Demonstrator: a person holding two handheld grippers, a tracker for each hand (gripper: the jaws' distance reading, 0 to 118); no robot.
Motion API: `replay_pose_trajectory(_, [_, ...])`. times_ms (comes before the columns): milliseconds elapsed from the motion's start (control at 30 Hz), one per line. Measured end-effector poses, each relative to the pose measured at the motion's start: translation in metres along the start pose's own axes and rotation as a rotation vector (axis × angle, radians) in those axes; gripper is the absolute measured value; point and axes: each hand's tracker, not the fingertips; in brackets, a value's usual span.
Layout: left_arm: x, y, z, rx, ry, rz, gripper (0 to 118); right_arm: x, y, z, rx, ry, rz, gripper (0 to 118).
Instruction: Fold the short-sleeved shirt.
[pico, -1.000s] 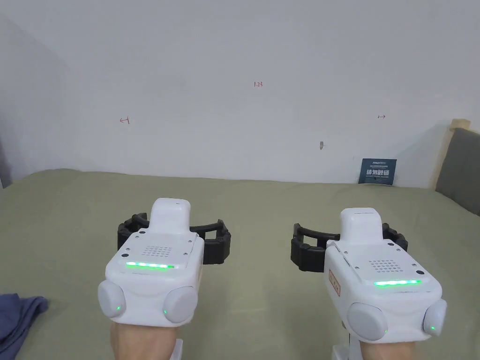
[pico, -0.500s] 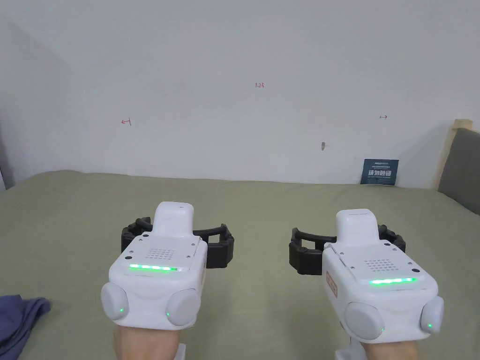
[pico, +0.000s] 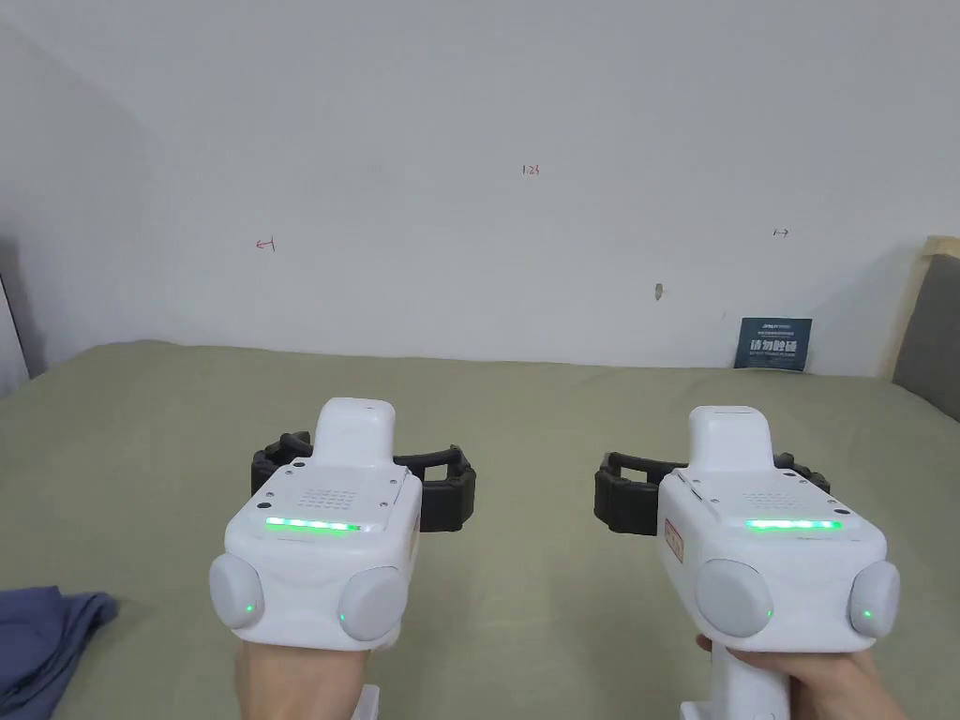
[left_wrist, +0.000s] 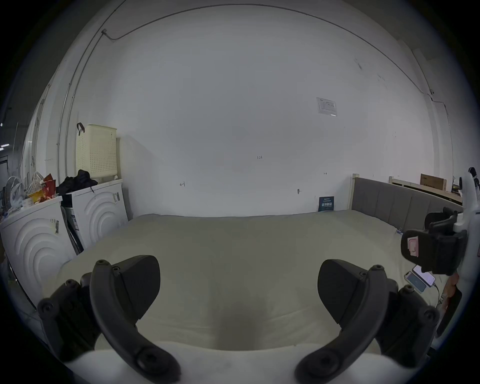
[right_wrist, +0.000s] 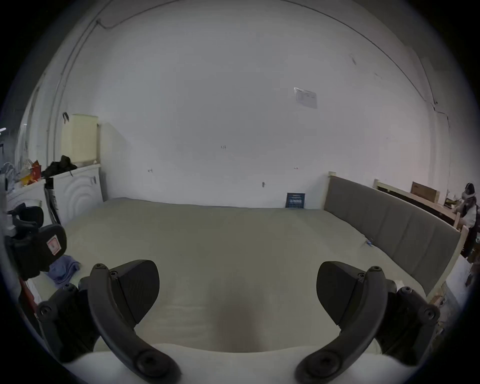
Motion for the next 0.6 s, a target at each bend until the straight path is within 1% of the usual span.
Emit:
replay_pose_trajectory(67, [-0.0006, -0.0003, -0.0004, -0.005, -0.001, 0.001, 118, 0.0022, -0.0011, 0.0038, 0.034, 0.026, -0.021, 118])
replay_pose_trajectory(133, [-0.0010, -0.0005, -0.0007, -0.012, -0.004, 0.002, 118, 0.0011, -0.0009, 0.0059, 0.050, 0.031, 0.004, 118])
replay_pose_trajectory(233, [-0.0007, -0.0010, -0.0012, -0.017, -0.006, -0.005, 118, -0.0048, -0.0025, 0.0066, 0.057, -0.003, 0.072, 118])
replay_pose_trajectory(300, [-0.0003, -0.0008, -0.0016, -0.019, -0.005, -0.006, 118, -0.0075, -0.0048, 0.0065, 0.059, -0.012, 0.093, 118])
replay_pose_trajectory(367, [0.0008, -0.0008, -0.0014, -0.018, -0.007, -0.010, 118, -0.0067, -0.0045, 0.0070, 0.058, -0.003, 0.065, 118])
replay_pose_trajectory(433, [0.0015, -0.0002, -0.0019, -0.025, -0.009, -0.010, 118, -0.0045, -0.0013, 0.0078, 0.034, 0.027, 0.035, 118])
replay_pose_trajectory(600, [0.0014, 0.0009, -0.0015, -0.030, -0.012, -0.006, 118, -0.0008, 0.0012, 0.0059, 0.031, 0.020, -0.001, 118])
